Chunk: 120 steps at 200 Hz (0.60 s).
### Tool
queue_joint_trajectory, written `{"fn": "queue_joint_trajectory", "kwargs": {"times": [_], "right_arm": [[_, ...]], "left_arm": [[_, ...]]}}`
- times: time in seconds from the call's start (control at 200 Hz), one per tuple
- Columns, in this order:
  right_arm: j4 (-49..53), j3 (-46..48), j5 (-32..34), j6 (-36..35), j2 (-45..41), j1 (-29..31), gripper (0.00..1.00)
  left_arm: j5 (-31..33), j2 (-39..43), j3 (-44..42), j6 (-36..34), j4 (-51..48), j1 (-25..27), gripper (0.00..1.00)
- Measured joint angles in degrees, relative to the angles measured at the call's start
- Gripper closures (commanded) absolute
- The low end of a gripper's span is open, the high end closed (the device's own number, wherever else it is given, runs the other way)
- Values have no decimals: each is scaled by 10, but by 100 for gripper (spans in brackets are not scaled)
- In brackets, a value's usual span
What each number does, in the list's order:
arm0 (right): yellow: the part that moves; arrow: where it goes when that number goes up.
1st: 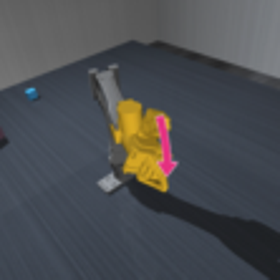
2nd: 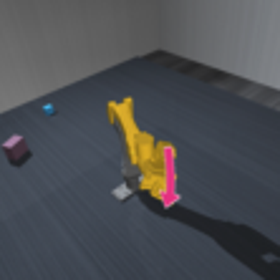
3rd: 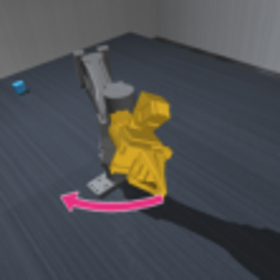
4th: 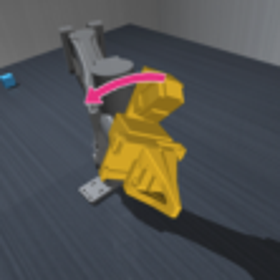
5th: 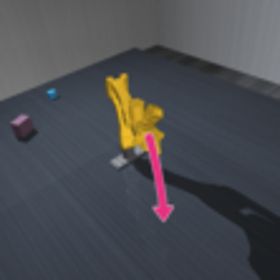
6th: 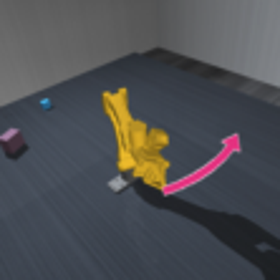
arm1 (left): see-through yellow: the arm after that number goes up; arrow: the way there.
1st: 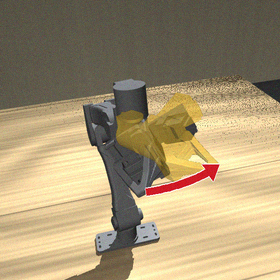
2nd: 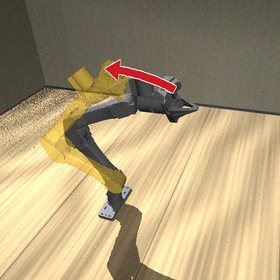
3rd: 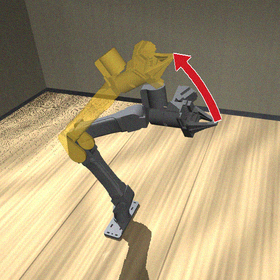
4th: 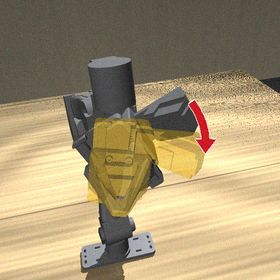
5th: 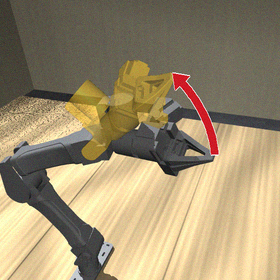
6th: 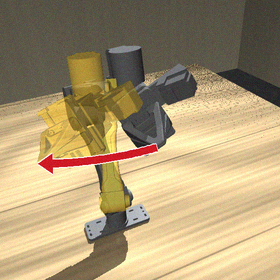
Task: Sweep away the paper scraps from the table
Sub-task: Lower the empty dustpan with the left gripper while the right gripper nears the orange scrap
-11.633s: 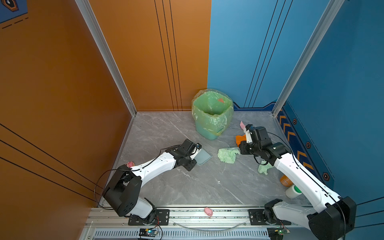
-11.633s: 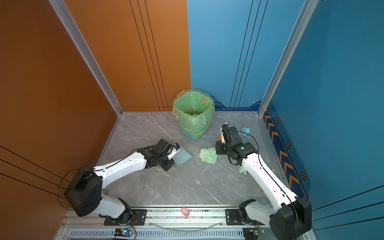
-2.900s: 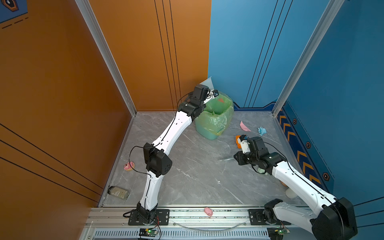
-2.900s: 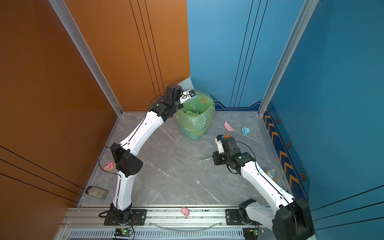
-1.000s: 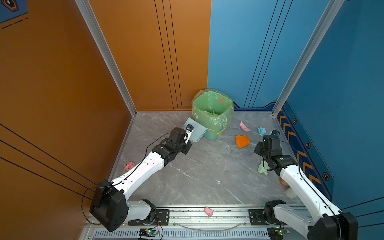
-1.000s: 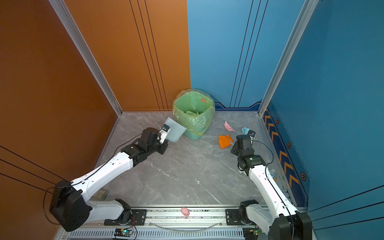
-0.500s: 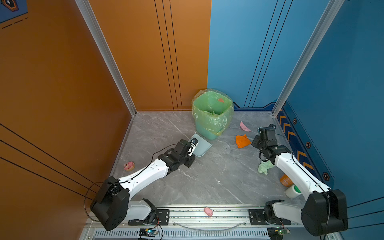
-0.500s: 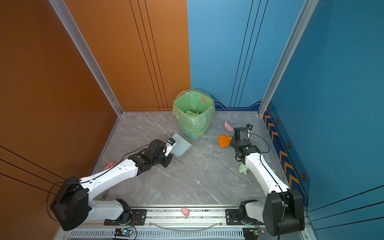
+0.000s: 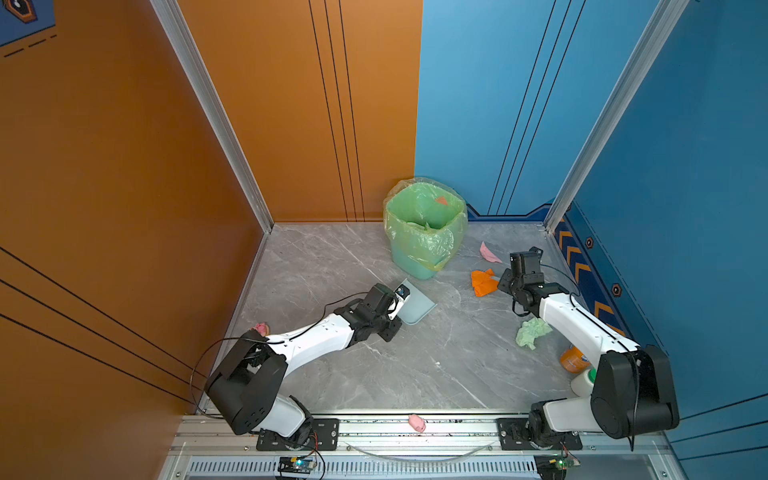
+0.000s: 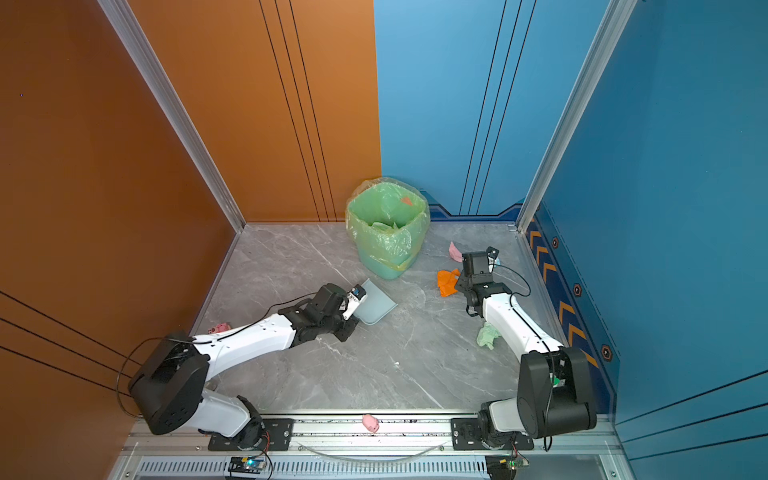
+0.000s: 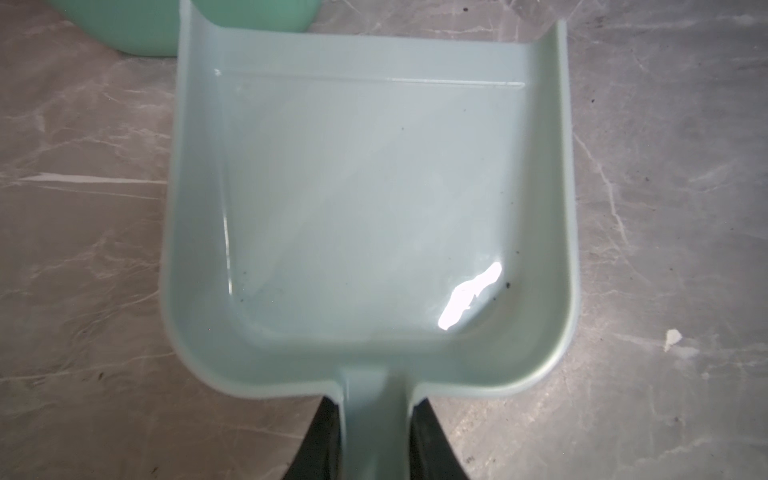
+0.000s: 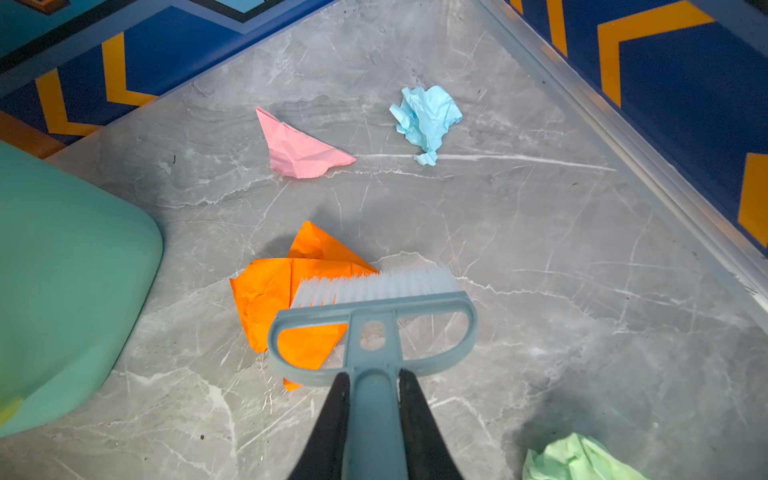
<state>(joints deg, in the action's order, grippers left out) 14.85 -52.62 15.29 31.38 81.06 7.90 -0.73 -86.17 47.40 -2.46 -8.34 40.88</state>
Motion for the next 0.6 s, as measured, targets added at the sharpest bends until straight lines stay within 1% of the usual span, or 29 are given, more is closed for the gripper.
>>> {"fn": "queue_joint_trajectory", "kwargs": {"times": [0.255,0.425,0.601], "right_arm": [[-4,0,-1,0,14,0,100],[-6,2,-2,0,15,1,100],[-9,9,-2,0,17,12,100]], "left_arm": [[-38,-65,43,0,-6,16,100],[-45,-101,78,-1,-28,23,100],[-49,-124,88,-1,-45,32,100]]}}
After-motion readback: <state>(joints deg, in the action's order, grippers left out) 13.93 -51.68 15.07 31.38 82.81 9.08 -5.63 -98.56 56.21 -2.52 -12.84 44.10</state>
